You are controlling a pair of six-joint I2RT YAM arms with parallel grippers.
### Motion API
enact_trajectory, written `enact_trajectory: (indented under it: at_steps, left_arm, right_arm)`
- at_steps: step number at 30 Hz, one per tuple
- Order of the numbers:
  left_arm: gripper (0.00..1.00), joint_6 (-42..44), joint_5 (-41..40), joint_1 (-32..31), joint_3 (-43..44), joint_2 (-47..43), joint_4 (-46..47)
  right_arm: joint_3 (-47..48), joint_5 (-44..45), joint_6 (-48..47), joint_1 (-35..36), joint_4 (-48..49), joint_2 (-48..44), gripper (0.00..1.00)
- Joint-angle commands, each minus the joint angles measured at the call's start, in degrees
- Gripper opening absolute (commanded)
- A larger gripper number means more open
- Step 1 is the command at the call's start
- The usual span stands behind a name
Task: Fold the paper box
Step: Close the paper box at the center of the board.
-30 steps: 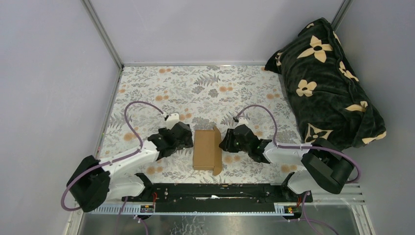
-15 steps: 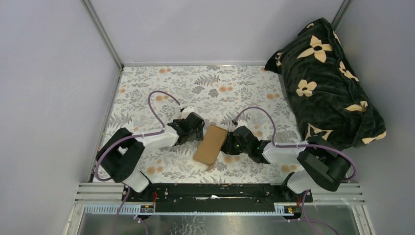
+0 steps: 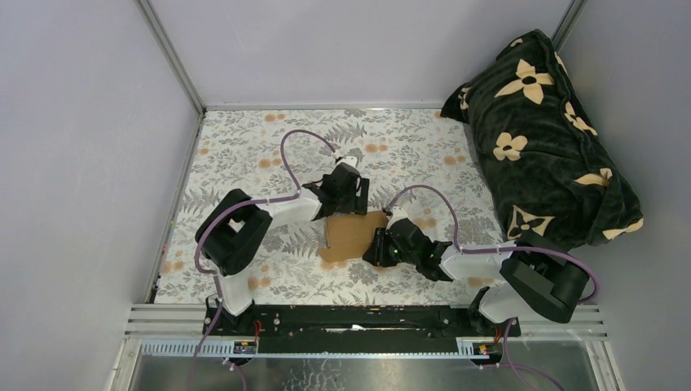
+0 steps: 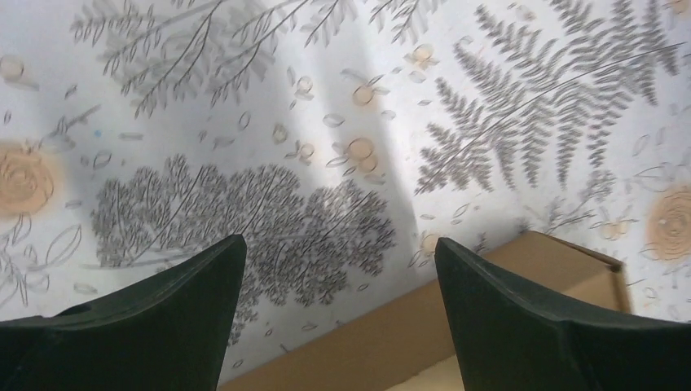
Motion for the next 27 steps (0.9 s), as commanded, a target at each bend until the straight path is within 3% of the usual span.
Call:
enact_trajectory:
  at_steps: [1,6,11,15,19,23,25,27]
  left_arm:
    - [0.93,4.46,4.07,2.34,3.93,0.13,2.48]
    - [0.93,4.79,3.92,5.45,-0.32,-6.36,2.40]
    - [0.93,0.81,2.66,7.29,-5.10,-14.53,1.98]
    - [0.93,-4.05,0.47,7.29,-10.25,-23.07,-0.97]
    - [0.88,-8.54,1.56,6.66,-16.44,-33.58,-2.74]
    - [0.55,-11.25,0.82,2.47,-19.67,-42.54,-6.62]
    - [0.33,-12.58,0.40,-0.19,-20.44,-45.57,-8.60]
    - [0.18,-14.12,-0.26,-3.96,-21.08,-47.53,-9.63]
  right_arm:
    - [1.75,-0.75,-1.74,0.88,-0.10,-3.87,0.32]
    - [2.50,-1.28,-6.76,0.86,-10.65,-16.86,0.42]
    - [11.58,5.11,-17.65,0.88,-27.84,-23.31,0.69]
    - [17.90,15.38,-26.29,0.67,-34.17,-21.24,0.92]
    - [25.11,13.82,-31.38,-5.79,-33.52,-13.12,0.95]
    - [32.32,5.19,-30.75,-15.84,-32.96,-3.86,0.85]
    - [36.83,3.41,-31.14,-17.92,-34.25,1.36,0.79]
    - [40.79,1.55,-31.68,-19.13,-35.52,6.45,0.74]
